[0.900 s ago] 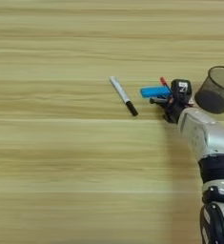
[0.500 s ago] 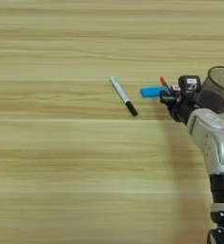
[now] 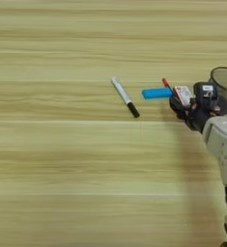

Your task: Move the objects on the table

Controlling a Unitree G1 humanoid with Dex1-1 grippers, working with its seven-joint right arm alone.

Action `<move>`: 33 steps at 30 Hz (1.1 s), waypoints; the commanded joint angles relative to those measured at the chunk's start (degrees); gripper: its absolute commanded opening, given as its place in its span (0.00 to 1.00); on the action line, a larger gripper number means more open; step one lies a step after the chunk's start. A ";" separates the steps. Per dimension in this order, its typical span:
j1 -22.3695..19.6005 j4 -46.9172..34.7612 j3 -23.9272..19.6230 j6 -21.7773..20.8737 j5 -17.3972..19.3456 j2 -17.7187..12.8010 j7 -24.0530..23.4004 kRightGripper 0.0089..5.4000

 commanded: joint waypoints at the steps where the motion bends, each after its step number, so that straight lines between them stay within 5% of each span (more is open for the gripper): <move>1: -2.31 -2.59 0.30 -0.76 -0.04 -2.14 0.69 0.69; 15: -4.37 6.01 -2.23 -1.59 0.99 -1.82 0.95 0.99; 33: -6.22 13.26 -2.61 -4.01 1.88 -2.18 3.07 1.00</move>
